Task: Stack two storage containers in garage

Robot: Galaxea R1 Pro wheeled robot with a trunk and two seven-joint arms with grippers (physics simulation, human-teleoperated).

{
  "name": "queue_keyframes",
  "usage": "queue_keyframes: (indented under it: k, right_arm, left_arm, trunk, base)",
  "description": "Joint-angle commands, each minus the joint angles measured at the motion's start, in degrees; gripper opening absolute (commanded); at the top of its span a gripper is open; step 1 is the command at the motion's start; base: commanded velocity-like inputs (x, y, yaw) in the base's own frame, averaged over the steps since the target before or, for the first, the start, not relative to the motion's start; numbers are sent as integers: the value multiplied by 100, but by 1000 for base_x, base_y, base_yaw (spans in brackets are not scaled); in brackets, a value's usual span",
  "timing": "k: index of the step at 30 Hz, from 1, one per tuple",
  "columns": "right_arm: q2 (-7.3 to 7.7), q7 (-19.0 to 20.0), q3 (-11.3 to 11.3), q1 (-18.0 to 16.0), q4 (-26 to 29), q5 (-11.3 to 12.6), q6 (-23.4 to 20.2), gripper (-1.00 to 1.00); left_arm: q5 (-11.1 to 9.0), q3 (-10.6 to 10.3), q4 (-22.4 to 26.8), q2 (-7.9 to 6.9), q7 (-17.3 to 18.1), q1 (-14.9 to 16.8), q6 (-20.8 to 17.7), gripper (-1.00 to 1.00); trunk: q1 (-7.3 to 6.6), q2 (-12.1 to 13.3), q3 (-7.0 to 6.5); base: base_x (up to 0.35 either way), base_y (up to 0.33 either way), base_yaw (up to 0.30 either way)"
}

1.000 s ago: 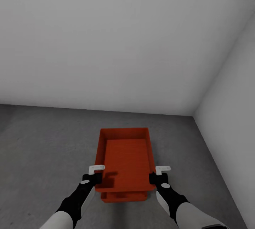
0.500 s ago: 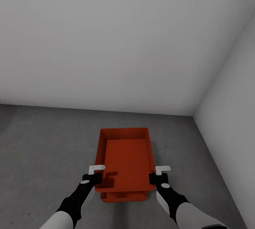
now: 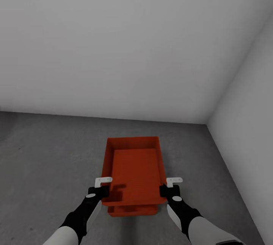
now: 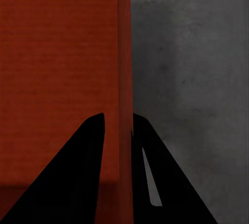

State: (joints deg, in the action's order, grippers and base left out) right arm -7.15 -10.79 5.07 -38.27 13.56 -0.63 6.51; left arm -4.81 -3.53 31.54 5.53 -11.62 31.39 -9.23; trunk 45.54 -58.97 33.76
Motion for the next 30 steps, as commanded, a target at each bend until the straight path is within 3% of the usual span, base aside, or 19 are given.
queue_keyframes:
  k: [1,30]
  right_arm:
    - [-5,-573,-225,-5,-20,208,17,-100]
    - [-5,-574,-225,-5,-20,212,17,-100]
  left_arm:
    - [41,-12,24,18,-69,-1,117,-100]
    - [44,-8,-17,15,-69,-1,123,-100]
  trunk:
    - [0,-3,5]
    - [0,-3,5]
  base:
    - [0,0,0]
    - [0,0,0]
